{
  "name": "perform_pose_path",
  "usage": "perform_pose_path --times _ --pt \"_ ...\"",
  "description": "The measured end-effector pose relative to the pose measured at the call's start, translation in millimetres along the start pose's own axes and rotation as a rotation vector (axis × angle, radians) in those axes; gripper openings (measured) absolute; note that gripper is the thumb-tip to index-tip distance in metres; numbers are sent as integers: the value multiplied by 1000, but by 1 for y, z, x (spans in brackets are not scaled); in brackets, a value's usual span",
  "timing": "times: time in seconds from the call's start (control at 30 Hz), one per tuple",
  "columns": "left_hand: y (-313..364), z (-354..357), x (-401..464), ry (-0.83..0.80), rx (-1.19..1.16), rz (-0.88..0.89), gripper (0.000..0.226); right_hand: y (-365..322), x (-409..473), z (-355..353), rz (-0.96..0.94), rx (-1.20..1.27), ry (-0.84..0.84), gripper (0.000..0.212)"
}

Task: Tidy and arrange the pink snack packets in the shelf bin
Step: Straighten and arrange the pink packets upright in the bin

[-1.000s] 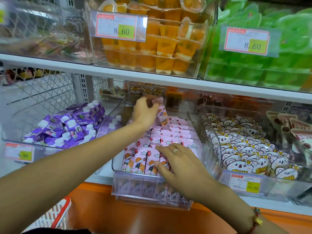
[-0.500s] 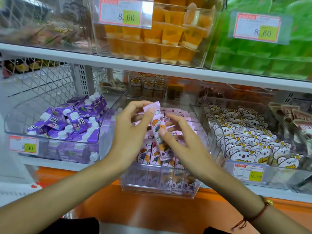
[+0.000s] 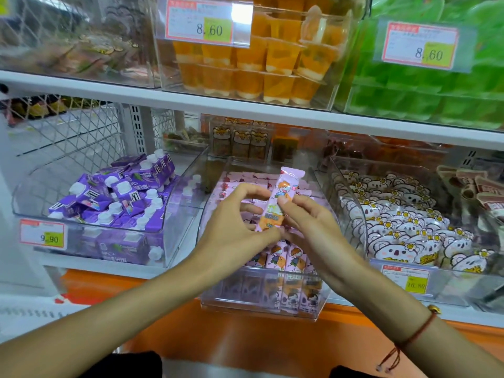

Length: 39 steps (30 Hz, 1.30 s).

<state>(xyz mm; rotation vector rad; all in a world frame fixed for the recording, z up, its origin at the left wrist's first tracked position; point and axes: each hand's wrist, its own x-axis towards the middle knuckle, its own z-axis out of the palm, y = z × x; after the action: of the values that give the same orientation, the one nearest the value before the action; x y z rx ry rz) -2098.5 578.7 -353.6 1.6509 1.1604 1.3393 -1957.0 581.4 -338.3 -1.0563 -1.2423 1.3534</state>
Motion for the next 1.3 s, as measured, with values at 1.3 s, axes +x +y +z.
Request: perform_pose_path --times 1.3 --pt "21 -11 3 -304 -319 -479 30 -7 2 -11 -154 -221 82 28"
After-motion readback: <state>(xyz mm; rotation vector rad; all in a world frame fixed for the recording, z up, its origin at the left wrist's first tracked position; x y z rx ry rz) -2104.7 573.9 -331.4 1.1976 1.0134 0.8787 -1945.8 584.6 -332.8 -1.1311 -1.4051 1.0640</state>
